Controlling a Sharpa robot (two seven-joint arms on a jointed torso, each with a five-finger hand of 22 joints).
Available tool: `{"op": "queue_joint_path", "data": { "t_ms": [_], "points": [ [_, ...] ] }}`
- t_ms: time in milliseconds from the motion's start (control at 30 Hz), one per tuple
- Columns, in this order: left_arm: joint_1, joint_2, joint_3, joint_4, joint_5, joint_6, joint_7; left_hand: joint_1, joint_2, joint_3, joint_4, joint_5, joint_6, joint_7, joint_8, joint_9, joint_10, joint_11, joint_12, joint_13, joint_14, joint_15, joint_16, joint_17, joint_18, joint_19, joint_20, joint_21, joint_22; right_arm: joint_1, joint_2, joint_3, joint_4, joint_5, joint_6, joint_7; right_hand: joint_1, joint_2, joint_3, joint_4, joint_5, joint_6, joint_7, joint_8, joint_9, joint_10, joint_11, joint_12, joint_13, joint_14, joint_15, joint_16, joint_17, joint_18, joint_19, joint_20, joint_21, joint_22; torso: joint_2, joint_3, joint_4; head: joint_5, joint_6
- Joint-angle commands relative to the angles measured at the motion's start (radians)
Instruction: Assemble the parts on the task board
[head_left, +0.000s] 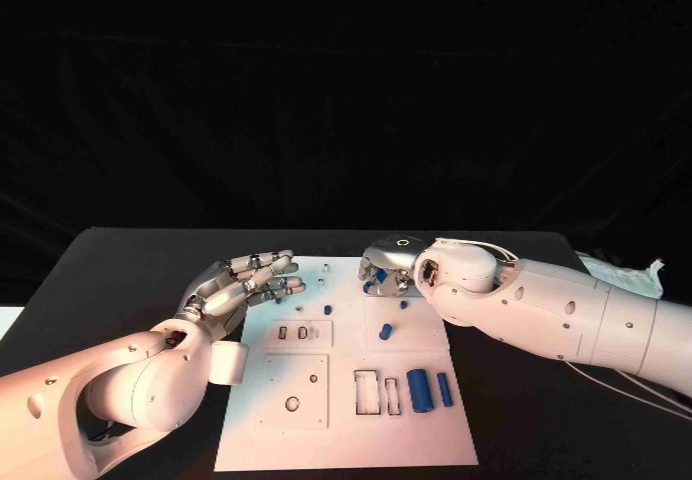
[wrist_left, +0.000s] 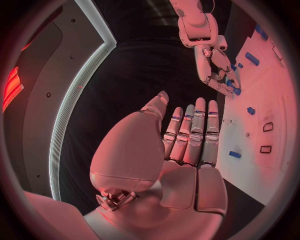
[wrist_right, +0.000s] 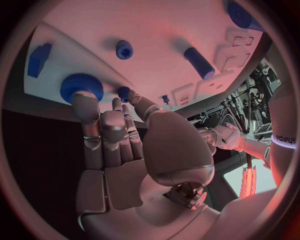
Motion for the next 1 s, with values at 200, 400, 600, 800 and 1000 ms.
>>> {"op": "queue_joint_path", "data": {
  "t_ms": [200, 400, 600, 800, 1000],
  "points": [
    [0.002, 0.003, 0.001, -0.001, 0.002, 0.031, 0.001, -0.001, 0.008, -0.001, -0.006, -0.005, 0.008, 0.018, 0.002, -0.001, 0.004, 0.0, 0.002, -0.001, 0.009, -0.001, 0.004, 0.002, 0.014, 0.006, 0.001, 0.004, 0.0, 0.0, 0.003, 0.0, -0.005, -0.017, 0.035, 0.001, 0.008, -0.006, 0.036, 0.008, -0.006, 0.022, 0.001, -0.001, 0.002, 0.025, -0.002, 0.001, 0.001, 0.025, 0.003, 0.032, 0.031, -0.021, -0.005, -0.001, 0.038, 0.04, 0.007, -0.0014, 0.0021, -0.003, 0.003],
    [0.002, 0.002, 0.001, -0.001, 0.002, 0.033, -0.002, -0.002, 0.008, -0.001, -0.006, -0.005, 0.008, 0.018, 0.002, -0.001, 0.004, 0.0, 0.002, -0.001, 0.01, -0.001, 0.004, 0.002, 0.014, 0.007, 0.001, 0.005, 0.001, 0.0, 0.011, 0.0, -0.015, -0.019, 0.031, -0.002, 0.015, -0.004, 0.067, 0.016, -0.01, 0.05, -0.004, 0.006, 0.007, 0.056, -0.01, 0.005, 0.004, 0.03, -0.003, 0.073, 0.077, -0.028, 0.004, -0.006, 0.087, 0.101, 0.012, -0.0015, 0.0036, -0.002, 0.004],
    [0.002, 0.002, 0.001, -0.001, 0.002, 0.032, -0.003, -0.002, 0.008, -0.001, -0.006, -0.005, 0.007, 0.018, 0.002, -0.001, 0.004, 0.0, 0.001, -0.001, 0.01, -0.001, 0.003, 0.002, 0.014, 0.008, 0.001, 0.005, 0.001, -0.001, 0.015, 0.0, -0.016, -0.019, -0.025, 0.004, 0.019, 0.009, 0.093, 0.031, -0.036, 0.083, -0.015, 0.016, 0.015, 0.091, -0.02, 0.008, 0.007, 0.032, -0.012, 0.101, 0.104, -0.035, 0.013, -0.013, 0.131, 0.155, 0.013, -0.002, 0.0038, -0.001, 0.003],
    [0.002, 0.002, 0.001, -0.002, 0.002, 0.03, -0.005, -0.002, 0.008, -0.001, -0.006, -0.005, 0.007, 0.018, 0.002, -0.001, 0.004, 0.0, 0.001, -0.001, 0.01, -0.001, 0.003, 0.002, 0.014, 0.008, 0.001, 0.005, 0.001, -0.001, 0.011, 0.008, 0.001, 0.0, -0.128, -0.008, 0.008, 0.003, 0.1, 0.052, -0.058, 0.101, -0.02, 0.02, 0.023, 0.115, -0.027, 0.005, 0.009, 0.029, -0.016, 0.109, 0.107, -0.04, 0.018, -0.018, 0.161, 0.194, 0.014, -0.0016, 0.0048, 0.002, 0.009],
    [0.002, 0.003, 0.001, -0.002, 0.002, 0.025, -0.007, -0.003, 0.008, -0.002, -0.008, -0.005, 0.005, 0.019, -0.001, -0.002, 0.001, 0.0, -0.001, -0.002, 0.011, -0.001, 0.002, 0.002, 0.013, 0.01, 0.0, 0.006, 0.0, 0.0, 0.02, 0.025, 0.005, 0.003, -0.208, -0.047, 0.008, 0.0, 0.106, 0.06, -0.053, 0.108, -0.023, 0.021, 0.027, 0.122, -0.029, 0.003, 0.009, 0.027, -0.018, 0.112, 0.108, -0.041, 0.014, -0.018, 0.167, 0.199, 0.015, -0.0044, 0.0071, 0.003, 0.017]
  ]
}}
